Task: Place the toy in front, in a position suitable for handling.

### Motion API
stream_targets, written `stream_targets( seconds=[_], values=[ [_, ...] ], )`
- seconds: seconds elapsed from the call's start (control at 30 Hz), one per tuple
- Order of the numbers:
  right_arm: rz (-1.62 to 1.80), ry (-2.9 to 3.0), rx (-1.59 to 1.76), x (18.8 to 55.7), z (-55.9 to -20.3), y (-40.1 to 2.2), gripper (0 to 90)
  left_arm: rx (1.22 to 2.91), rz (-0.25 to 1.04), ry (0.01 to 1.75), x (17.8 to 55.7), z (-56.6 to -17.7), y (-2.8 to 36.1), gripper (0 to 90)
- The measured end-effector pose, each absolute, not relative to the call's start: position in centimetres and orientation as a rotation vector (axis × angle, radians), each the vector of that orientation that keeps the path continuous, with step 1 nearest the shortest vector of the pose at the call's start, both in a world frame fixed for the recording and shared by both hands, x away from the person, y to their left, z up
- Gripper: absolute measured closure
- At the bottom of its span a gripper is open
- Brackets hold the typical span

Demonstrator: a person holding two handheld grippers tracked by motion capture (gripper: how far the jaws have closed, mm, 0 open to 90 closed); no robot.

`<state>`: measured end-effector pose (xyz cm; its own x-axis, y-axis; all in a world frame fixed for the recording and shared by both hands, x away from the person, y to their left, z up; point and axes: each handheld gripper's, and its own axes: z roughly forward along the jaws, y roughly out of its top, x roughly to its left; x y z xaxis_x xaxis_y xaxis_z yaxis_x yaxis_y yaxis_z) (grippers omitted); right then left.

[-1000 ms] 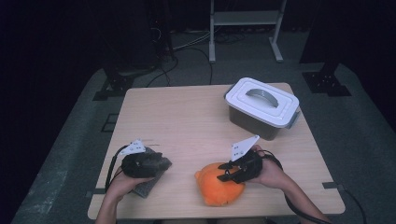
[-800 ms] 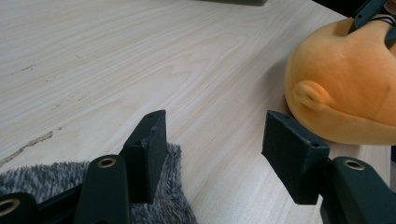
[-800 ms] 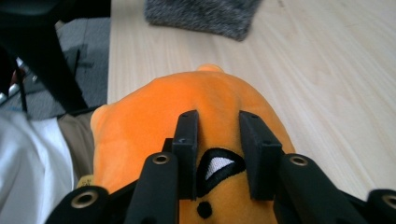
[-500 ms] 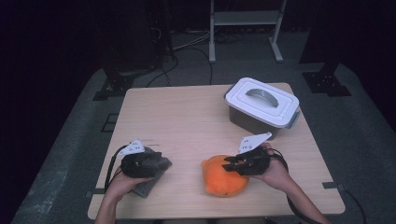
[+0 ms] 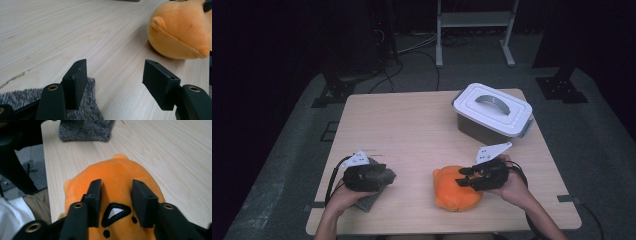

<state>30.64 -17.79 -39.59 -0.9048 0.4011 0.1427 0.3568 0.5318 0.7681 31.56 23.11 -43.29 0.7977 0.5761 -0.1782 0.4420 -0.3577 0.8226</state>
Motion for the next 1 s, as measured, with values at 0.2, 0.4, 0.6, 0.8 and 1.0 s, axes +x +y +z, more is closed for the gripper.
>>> stream_targets(
  seconds=[0.2, 0.4, 0.6, 0.8, 1.0],
  values=[
    [1.381, 2.694, 0.701, 31.2, -39.1, -18.3, 49.3, 2.007, 0.173, 0.750, 31.6, -43.3, 23.1, 34.4],
    [1.409, 2.662, 0.719, 31.6, -38.1, -19.4, 41.6, 2.003, 0.179, 0.743, 31.5, -43.2, 23.0, 33.3],
    [1.388, 2.612, 0.725, 32.4, -37.0, -20.6, 35.4, 2.001, 0.172, 0.724, 31.5, -43.1, 22.9, 31.2],
    [1.387, 2.589, 0.730, 33.3, -36.2, -21.8, 31.9, 2.001, 0.174, 0.715, 31.4, -42.9, 22.7, 29.8],
    [1.395, 2.563, 0.754, 34.2, -35.4, -23.2, 32.4, 2.004, 0.177, 0.690, 31.4, -42.8, 22.3, 27.1]
  ],
)
